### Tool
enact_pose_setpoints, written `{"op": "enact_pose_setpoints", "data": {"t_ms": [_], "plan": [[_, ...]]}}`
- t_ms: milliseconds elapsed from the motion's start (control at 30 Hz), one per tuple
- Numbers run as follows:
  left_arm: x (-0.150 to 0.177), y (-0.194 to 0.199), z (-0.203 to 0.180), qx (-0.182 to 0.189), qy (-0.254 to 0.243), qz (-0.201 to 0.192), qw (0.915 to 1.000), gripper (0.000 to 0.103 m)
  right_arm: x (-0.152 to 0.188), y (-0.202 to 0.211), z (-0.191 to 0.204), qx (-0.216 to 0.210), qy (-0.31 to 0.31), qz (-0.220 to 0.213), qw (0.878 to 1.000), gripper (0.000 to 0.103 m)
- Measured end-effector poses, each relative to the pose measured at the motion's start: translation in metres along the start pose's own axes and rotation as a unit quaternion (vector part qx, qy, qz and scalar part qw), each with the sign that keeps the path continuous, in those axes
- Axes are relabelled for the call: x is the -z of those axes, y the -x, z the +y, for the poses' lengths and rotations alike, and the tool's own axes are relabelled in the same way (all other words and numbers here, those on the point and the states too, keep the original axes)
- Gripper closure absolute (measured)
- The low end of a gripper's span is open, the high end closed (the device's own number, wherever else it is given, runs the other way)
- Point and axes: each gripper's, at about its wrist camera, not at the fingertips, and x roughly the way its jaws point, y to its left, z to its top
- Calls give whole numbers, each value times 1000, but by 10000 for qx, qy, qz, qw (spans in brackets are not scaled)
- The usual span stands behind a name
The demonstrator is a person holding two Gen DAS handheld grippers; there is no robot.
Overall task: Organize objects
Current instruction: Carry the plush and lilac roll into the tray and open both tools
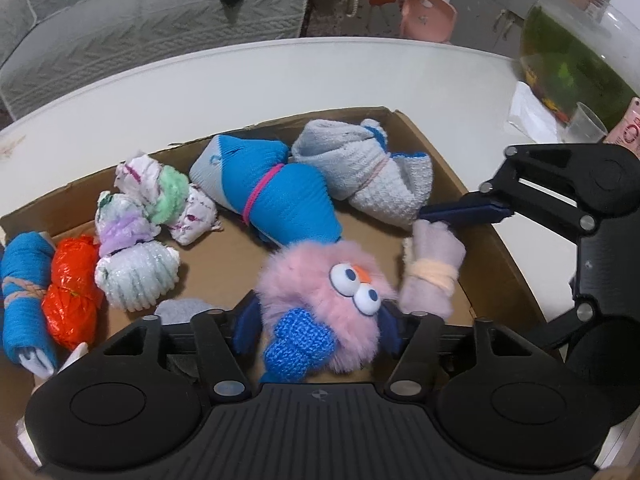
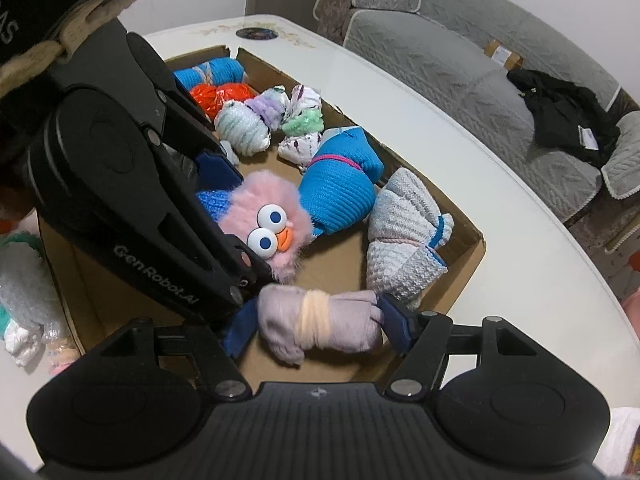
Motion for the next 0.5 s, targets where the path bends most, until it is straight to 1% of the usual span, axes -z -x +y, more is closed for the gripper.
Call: {"op": "enact_pose_setpoints", "data": {"t_ms": [33,67,100,200,300,433,500], "plan": [[0,1,2,-29,33,22,10000,30,-1,0,0,-5,-2,35,10000,37],[1,2,4,-48,45,44,10000,28,-2,0,0,-26,-3,57,10000,33],[1,2,3,-61,51,62,9999,27,-2,0,0,-38,-5,66,10000,30],[-1,-1,0,-69,66,118,9999,26,-3,3,2,-24,26,70,10000,24],[-1,1,1,-43,153,168,9997,23,-4,5,3,8,44,88,10000,23],[3,6,3,8,267,203,9994,18,-4,8,4,11,47,83,10000,20],[4,9,4,26,293,226,9993,17,-5,11,5,31,49,58,10000,18]]}}
